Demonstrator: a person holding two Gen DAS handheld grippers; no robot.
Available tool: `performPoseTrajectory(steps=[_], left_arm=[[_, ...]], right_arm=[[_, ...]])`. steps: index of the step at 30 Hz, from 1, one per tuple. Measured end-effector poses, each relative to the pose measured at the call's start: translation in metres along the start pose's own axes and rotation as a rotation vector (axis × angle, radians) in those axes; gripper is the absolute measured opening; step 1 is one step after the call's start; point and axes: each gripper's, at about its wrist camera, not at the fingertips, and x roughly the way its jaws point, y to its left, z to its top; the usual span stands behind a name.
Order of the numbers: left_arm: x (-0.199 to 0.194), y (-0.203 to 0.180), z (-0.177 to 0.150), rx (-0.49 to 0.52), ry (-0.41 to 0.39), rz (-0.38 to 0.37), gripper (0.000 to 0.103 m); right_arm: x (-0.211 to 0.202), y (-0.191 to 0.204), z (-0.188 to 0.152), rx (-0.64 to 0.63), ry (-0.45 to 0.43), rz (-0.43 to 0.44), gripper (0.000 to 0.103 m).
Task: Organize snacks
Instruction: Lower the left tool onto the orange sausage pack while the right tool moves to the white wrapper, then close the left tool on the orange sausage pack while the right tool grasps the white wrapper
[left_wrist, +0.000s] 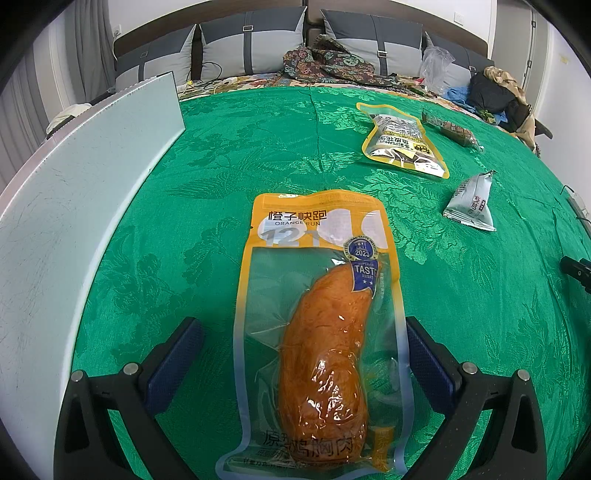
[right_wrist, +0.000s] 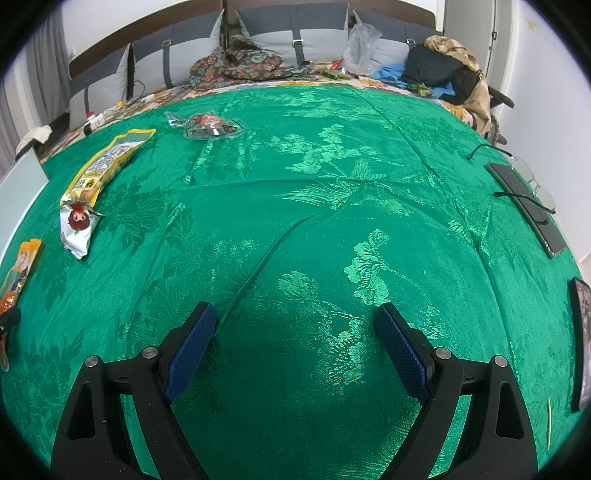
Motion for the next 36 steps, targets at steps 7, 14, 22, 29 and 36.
performPoseTrajectory(steps=[7,14,22,29,36], left_arm=[[0.001,0.0,0.002,-0.001,0.006,0.0,0.103],[0.006,0.0,0.016,0.013,0.109,-0.012,0.103],[-0.001,-0.006,0.019,0.071,0.142,-0.054,0.079],[-0.021,0.012,0.023,-0.014,0.092,-0.134,0.049],[-0.031,0.029,0.009,-0.107,0.066,-0.205,0.042]], right_arm=[[0.0,0.0,0.0,0.0,0.0,0.0,0.091],[0.0,0.001,0.0,-0.004,0.002,0.012,0.093],[-0.023,0.082,0.028,-0.161,-0.033,0.35,0.092],[0.032,0.172,0.063,-0.255,0.109,0.401,0.081],[0.012,0.148,0.053,-0.138,0.126,0.415,0.019]])
